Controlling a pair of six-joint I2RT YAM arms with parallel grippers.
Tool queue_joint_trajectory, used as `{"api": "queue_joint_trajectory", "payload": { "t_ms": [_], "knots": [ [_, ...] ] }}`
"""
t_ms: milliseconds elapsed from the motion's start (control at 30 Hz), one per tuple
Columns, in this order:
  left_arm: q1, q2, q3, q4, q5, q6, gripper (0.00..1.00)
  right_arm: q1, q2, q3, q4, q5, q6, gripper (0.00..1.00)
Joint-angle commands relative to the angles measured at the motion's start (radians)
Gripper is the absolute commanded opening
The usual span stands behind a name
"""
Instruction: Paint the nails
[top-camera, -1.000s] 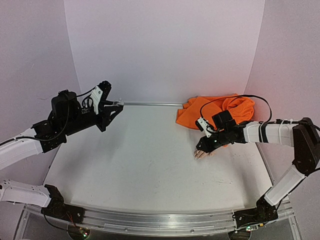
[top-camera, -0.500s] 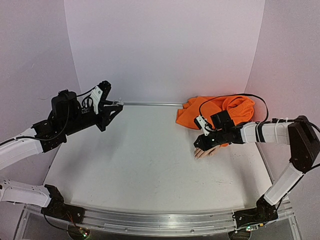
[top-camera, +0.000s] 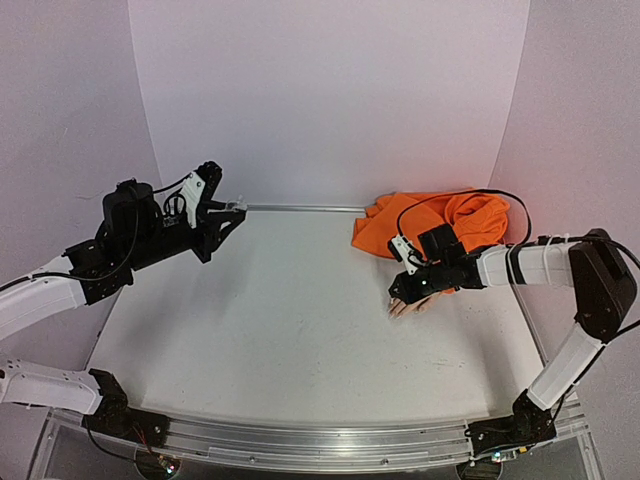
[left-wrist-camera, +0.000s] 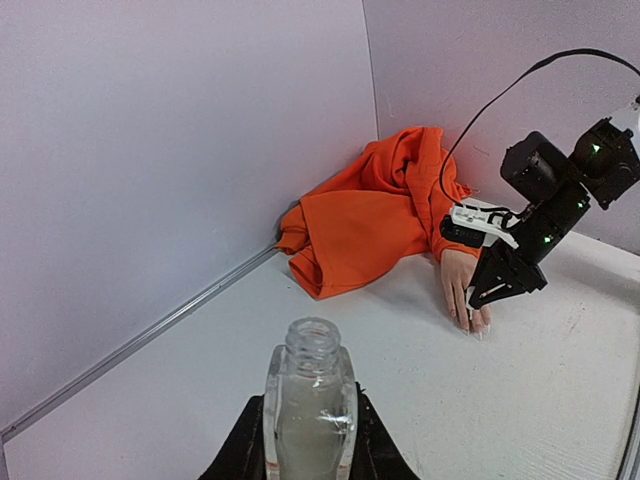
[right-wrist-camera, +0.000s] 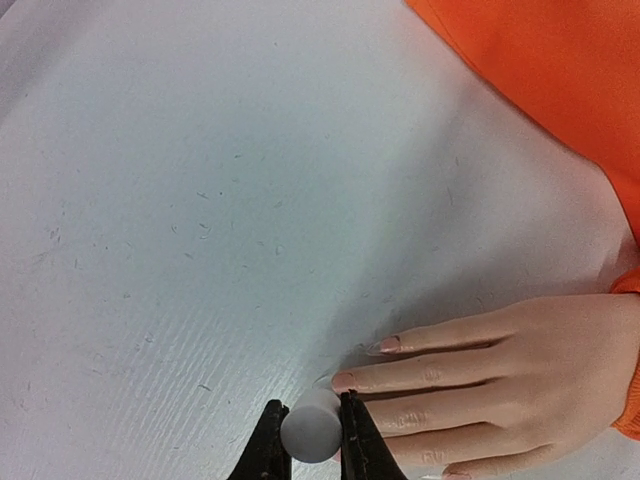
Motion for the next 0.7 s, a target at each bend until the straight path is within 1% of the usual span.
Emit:
{"api": "queue_joint_trajectory", "payload": {
  "t_ms": [0,667],
  "knots": [
    [0.007,-0.006,0.008,0.032,0.008,0.004,0.00,0.007,0.004,0.000,0.016,0.029,0.008,0.00],
    [0.013,-0.011,0.008,0.032,0.016,-0.002,0.00,0.006,0.047,0.011,0.026,0.032,0.008,0.00]
  ]
}}
